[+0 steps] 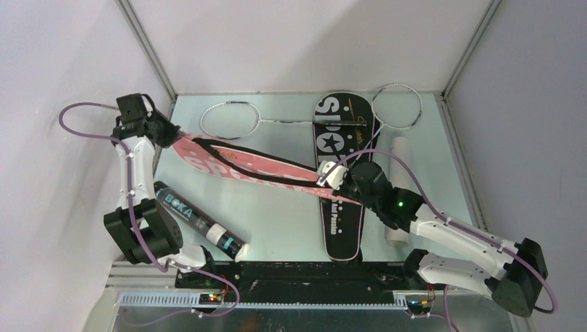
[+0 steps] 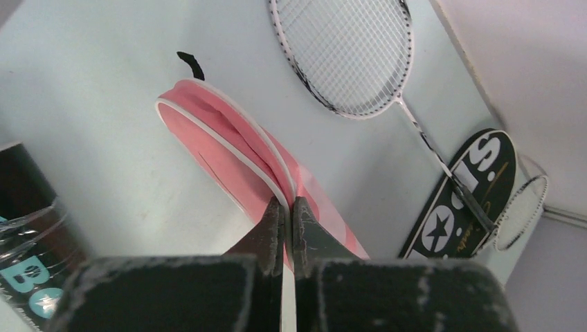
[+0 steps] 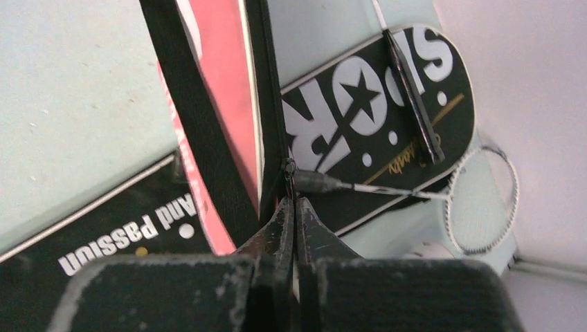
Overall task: Pack up the badminton gear
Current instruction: Zip the racket bag at the center of the board.
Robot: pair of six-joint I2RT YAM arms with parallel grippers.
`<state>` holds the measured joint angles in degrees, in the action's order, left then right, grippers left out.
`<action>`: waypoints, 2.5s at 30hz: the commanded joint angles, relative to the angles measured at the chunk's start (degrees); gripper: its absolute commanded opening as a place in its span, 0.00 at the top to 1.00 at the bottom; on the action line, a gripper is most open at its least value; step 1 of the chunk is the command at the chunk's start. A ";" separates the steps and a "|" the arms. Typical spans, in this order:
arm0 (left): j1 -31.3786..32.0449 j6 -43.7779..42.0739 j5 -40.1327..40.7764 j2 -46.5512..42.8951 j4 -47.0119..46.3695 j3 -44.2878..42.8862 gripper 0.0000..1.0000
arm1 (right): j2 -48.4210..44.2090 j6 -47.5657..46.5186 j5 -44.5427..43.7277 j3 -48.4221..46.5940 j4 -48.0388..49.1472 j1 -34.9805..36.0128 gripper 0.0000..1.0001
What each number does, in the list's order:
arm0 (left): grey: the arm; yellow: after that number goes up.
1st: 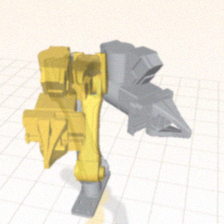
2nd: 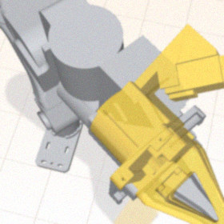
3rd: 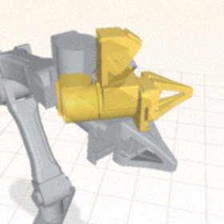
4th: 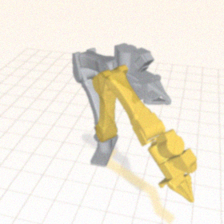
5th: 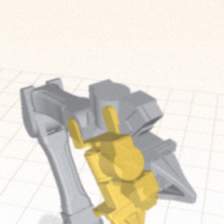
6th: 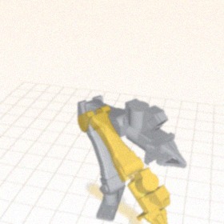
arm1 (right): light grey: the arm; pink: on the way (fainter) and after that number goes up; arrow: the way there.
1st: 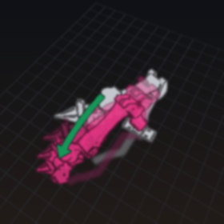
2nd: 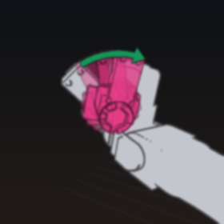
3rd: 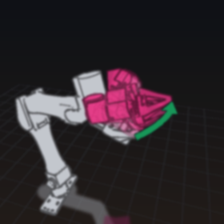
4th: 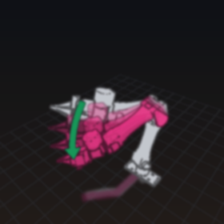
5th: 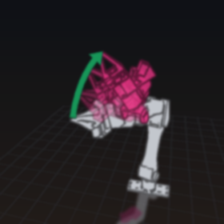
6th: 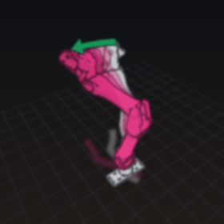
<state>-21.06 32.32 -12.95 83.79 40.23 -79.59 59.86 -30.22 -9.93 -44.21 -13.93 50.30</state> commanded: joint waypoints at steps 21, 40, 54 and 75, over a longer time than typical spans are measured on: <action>-1.09 -7.84 14.46 3.37 1.98 -8.72 1.00 | -6.29 10.50 -11.28 -0.29 -12.69 -16.08 1.00; 13.06 -14.65 19.54 -13.63 2.34 3.22 0.47 | -1.30 17.29 8.69 -2.02 6.95 -17.13 1.00; 34.78 -49.96 8.56 -25.42 -7.09 5.02 0.31 | 0.80 19.05 13.56 -1.78 9.21 -20.06 1.00; 48.22 -81.48 -29.38 6.07 0.02 -10.31 0.22 | 2.89 21.74 18.94 -0.17 16.58 -20.55 0.96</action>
<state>26.89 -51.03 -38.39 92.55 43.70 -91.46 62.61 -12.36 6.70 -43.00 -3.05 30.02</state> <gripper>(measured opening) 0.788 0.005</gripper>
